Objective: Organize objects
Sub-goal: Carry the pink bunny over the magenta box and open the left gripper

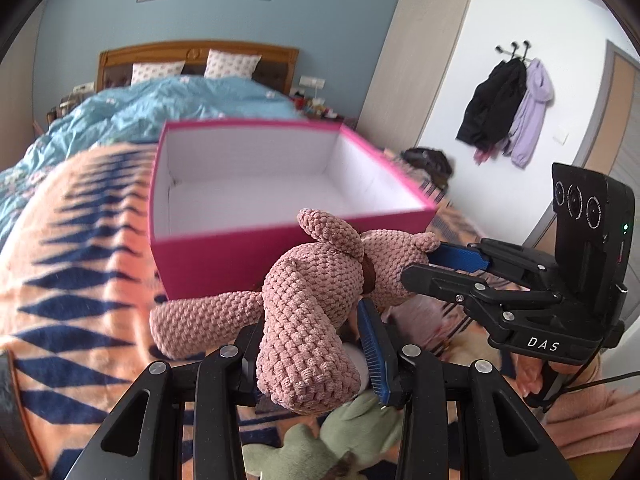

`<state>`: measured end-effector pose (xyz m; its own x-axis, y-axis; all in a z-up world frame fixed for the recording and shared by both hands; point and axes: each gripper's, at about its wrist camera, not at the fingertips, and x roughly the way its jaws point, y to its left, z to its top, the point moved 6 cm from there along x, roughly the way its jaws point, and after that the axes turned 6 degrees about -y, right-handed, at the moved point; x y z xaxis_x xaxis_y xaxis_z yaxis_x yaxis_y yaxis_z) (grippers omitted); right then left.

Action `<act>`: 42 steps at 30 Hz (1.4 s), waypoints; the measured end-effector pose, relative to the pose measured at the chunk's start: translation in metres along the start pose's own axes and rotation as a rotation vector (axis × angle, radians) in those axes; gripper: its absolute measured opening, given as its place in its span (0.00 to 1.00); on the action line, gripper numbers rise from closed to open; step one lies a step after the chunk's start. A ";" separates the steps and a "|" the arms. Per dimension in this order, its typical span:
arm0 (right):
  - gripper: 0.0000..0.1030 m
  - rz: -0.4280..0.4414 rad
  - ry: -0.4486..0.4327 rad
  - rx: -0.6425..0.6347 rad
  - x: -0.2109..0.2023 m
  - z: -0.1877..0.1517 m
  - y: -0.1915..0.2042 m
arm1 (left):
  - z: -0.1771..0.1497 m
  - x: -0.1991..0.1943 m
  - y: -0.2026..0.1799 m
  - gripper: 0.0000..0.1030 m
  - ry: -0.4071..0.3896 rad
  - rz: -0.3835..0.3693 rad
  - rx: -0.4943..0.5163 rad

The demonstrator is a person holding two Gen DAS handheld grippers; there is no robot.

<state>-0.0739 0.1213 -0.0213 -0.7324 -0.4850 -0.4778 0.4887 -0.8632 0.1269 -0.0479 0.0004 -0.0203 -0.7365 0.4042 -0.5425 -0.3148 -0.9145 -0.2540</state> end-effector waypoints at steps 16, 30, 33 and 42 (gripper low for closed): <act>0.37 0.015 -0.159 -0.065 0.003 0.087 -0.018 | 0.099 0.012 0.014 0.38 -0.096 0.108 0.110; 0.37 0.012 0.004 0.019 0.078 0.061 -0.057 | 0.071 0.089 0.059 0.38 0.066 0.114 0.035; 0.37 0.018 0.036 0.029 0.088 0.054 -0.060 | 0.066 0.096 0.064 0.38 0.089 0.125 0.028; 0.37 0.008 0.114 0.060 0.105 0.037 -0.069 | 0.059 0.094 0.074 0.52 0.092 0.219 0.039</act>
<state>-0.2022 0.1249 -0.0486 -0.6686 -0.4754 -0.5718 0.4622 -0.8681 0.1812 -0.1759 -0.0297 -0.0428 -0.7324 0.1938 -0.6527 -0.1773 -0.9799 -0.0920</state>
